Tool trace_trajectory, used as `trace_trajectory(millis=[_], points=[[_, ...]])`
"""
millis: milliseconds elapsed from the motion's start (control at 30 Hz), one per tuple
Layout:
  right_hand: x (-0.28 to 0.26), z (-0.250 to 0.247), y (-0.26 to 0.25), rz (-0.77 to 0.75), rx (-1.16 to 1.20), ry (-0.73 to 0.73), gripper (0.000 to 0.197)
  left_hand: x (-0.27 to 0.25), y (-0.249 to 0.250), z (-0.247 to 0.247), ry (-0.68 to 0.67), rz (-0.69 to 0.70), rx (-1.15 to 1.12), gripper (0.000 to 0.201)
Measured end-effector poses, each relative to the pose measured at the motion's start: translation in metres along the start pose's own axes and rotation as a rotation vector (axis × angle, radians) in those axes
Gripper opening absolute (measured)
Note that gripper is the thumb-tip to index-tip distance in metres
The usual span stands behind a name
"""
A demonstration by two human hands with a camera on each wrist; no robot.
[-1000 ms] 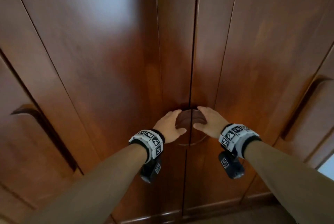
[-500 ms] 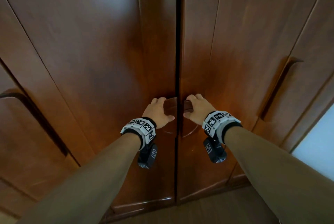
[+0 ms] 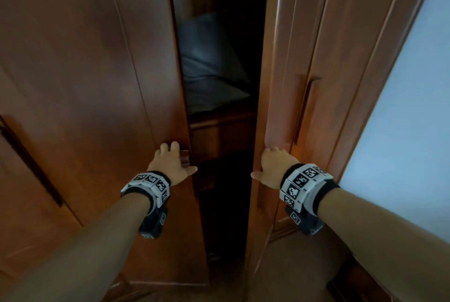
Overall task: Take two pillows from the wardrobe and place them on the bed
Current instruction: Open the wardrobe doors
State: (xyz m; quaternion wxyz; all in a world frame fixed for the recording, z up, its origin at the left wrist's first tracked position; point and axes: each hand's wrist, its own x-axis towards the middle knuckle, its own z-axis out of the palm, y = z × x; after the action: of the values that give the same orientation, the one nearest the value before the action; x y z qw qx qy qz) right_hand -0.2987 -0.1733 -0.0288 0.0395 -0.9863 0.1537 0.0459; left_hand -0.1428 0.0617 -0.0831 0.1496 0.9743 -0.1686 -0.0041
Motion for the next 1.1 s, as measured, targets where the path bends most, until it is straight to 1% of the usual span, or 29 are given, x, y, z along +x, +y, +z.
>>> trace_trajectory(millis=[67, 133, 233, 300, 400, 466, 533, 600, 633, 700, 733, 800, 866, 933, 966, 1000, 1033, 1100], points=[[-0.027, -0.010, -0.004, -0.036, -0.129, -0.021, 0.048, -0.003, -0.008, -0.003, 0.001, 0.044, -0.018, 0.075], [-0.047, -0.017, -0.026, -0.111, -0.122, -0.010, 0.044, -0.011, -0.015, -0.007, -0.019, 0.078, -0.049, 0.061], [-0.054, -0.014, -0.077, -0.175, 0.094, -0.045, 0.045, -0.030, -0.028, -0.017, -0.038, 0.110, -0.111, 0.046], [-0.047, -0.004, -0.104, -0.185, 0.248, -0.069, 0.052, -0.045, -0.038, -0.023, -0.020, 0.141, -0.138, 0.038], [-0.036, 0.009, -0.131, -0.213, 0.429, -0.071, 0.067, -0.073, -0.059, -0.031, 0.004, 0.185, -0.186, 0.039], [-0.033, 0.010, -0.149, -0.266, 0.509, -0.074, 0.065, -0.094, -0.075, -0.035, -0.003, 0.203, -0.217, 0.043], [-0.029, 0.011, -0.169, -0.376, 0.544, -0.117, 0.054, -0.116, -0.089, -0.039, -0.015, 0.192, -0.199, 0.049], [-0.029, 0.015, -0.190, -0.473, 0.584, -0.217, 0.047, -0.139, -0.099, -0.041, -0.019, 0.163, -0.137, 0.057], [-0.030, 0.017, -0.200, -0.489, 0.614, -0.257, 0.047, -0.151, -0.103, -0.041, -0.020, 0.149, -0.105, 0.059], [-0.036, 0.021, -0.219, -0.560, 0.600, -0.260, 0.044, -0.174, -0.112, -0.038, -0.005, 0.119, -0.073, 0.061], [-0.041, 0.019, -0.230, -0.635, 0.540, -0.241, 0.037, -0.186, -0.117, -0.038, 0.010, 0.097, -0.079, 0.062], [-0.053, 0.017, -0.249, -0.789, 0.459, -0.270, 0.028, -0.208, -0.130, -0.039, 0.048, 0.030, -0.121, 0.062], [-0.068, 0.016, -0.267, -0.911, 0.405, -0.298, 0.029, -0.232, -0.144, -0.042, 0.104, -0.052, -0.208, 0.066], [-0.077, 0.021, -0.286, -1.013, 0.324, -0.254, 0.025, -0.256, -0.156, -0.046, 0.183, -0.136, -0.290, 0.068], [-0.082, 0.023, -0.294, -1.057, 0.301, -0.240, 0.029, -0.268, -0.161, -0.049, 0.217, -0.179, -0.314, 0.067], [-0.085, 0.027, -0.303, -1.085, 0.305, -0.248, 0.037, -0.280, -0.167, -0.052, 0.249, -0.222, -0.318, 0.065], [-0.089, 0.032, -0.312, -1.107, 0.327, -0.270, 0.043, -0.291, -0.171, -0.057, 0.274, -0.269, -0.299, 0.064], [-0.094, 0.040, -0.326, -1.151, 0.401, -0.339, 0.047, -0.310, -0.179, -0.064, 0.299, -0.367, -0.236, 0.062]])
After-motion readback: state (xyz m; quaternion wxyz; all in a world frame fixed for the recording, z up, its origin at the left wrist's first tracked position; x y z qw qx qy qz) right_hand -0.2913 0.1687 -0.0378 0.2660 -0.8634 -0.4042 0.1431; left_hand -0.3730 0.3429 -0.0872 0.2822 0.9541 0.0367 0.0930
